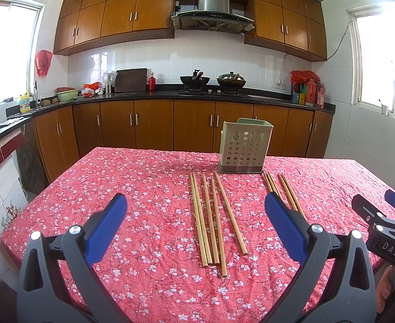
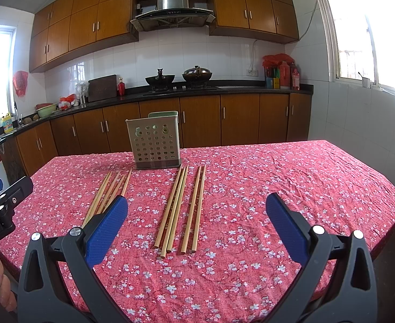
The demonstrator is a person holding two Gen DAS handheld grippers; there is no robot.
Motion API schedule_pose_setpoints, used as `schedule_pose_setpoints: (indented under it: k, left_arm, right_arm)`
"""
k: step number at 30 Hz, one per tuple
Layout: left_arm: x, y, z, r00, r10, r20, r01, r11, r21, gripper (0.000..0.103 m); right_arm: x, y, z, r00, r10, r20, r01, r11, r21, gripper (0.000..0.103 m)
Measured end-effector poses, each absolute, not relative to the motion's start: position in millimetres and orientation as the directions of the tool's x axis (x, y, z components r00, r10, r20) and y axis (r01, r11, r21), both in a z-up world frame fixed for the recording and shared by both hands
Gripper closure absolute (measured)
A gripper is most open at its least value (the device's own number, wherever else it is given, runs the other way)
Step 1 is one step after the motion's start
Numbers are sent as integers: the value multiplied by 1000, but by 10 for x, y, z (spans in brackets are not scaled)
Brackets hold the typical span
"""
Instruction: Organize utensils
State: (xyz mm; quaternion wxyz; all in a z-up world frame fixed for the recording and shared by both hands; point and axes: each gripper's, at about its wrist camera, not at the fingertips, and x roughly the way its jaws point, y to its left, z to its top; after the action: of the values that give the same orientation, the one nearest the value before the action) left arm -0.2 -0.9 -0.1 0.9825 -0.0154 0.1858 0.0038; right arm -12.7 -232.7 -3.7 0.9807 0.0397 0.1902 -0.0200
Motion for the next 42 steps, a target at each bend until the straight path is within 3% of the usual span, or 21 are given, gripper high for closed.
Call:
schedule_pose_setpoints:
  k: [42]
  left_arm:
    - [-25,-22,87,930,3,-368,-14,1000,-27,4]
  right_arm:
    - [-123,-2328,-33,926,-23,-376,54,996,73,2]
